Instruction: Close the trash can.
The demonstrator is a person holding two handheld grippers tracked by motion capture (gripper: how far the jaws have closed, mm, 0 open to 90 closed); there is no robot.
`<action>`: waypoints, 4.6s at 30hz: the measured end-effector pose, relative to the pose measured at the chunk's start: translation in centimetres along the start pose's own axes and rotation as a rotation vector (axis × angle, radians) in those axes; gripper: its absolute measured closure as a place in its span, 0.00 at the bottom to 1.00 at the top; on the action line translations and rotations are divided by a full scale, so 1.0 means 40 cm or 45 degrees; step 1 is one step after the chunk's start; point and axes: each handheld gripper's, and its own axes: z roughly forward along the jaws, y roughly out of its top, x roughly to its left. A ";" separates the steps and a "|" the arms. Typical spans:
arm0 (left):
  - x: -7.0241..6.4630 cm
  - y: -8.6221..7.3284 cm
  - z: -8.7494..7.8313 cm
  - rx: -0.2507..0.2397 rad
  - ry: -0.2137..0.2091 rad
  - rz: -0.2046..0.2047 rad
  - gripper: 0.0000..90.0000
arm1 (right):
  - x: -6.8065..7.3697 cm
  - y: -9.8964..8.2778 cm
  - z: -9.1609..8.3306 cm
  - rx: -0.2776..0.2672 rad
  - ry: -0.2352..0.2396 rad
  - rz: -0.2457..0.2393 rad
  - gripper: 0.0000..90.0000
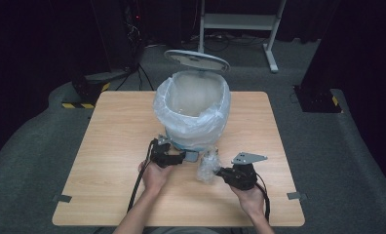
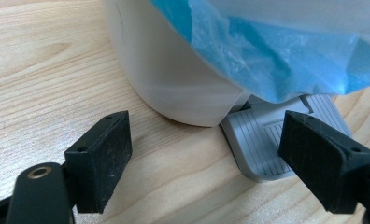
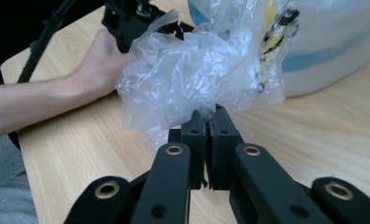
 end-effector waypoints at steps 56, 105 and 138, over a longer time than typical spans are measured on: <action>0.000 0.000 0.001 -0.013 0.001 -0.015 0.19 | 0.033 0.097 -0.072 0.016 0.149 -0.037 0.97; 0.001 0.000 0.001 -0.013 -0.002 -0.017 0.19 | 0.052 0.343 -0.196 -0.120 0.276 -0.236 0.98; 0.001 0.000 0.002 -0.015 -0.009 -0.020 0.19 | -0.038 0.492 -0.151 -0.182 0.142 -0.188 0.98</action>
